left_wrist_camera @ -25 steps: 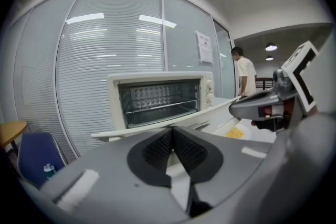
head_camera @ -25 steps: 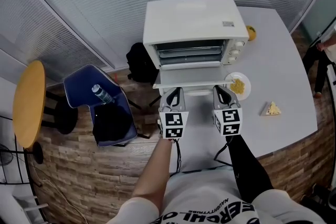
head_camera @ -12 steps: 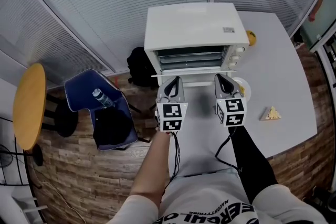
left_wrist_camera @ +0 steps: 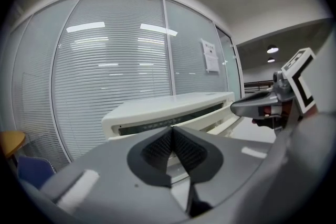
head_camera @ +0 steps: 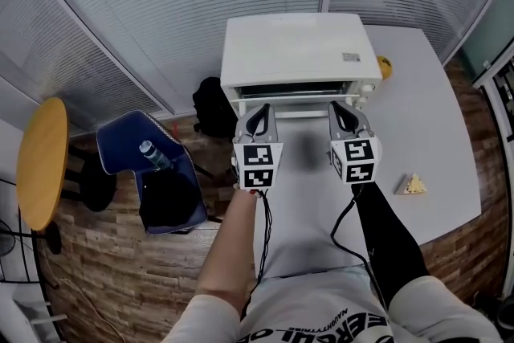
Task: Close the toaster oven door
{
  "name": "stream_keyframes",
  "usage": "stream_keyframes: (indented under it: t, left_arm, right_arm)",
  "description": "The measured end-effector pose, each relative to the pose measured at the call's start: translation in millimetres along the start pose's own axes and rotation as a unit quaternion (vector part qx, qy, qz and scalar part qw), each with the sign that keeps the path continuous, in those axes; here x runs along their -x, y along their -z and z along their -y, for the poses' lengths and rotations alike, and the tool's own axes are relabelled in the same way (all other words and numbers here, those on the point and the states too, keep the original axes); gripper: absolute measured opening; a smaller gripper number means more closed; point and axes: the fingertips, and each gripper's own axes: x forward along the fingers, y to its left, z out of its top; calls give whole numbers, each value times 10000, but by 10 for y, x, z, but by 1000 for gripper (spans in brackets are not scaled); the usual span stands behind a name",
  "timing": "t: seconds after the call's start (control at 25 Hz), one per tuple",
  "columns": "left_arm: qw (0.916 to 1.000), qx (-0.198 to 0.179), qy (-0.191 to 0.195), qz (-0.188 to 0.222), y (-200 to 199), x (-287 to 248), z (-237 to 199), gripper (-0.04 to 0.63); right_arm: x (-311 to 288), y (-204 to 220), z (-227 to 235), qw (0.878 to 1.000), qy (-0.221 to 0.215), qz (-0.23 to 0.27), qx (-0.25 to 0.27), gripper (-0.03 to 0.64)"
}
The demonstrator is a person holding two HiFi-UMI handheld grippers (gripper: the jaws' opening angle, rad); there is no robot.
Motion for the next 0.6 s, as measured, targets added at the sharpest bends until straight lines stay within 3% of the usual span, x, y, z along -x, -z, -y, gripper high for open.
stream_keyframes:
  t: [0.28, 0.6]
  left_arm:
    - [9998, -144, -74, -105, -213, -290, -113, 57]
    - [9997, -147, -80, -153, -174, -278, -117, 55]
  right_arm:
    - [-215, -169, 38, 9997, -24, -34, 252, 2]
    - [-185, -189, 63, 9997, -17, 15, 234, 2]
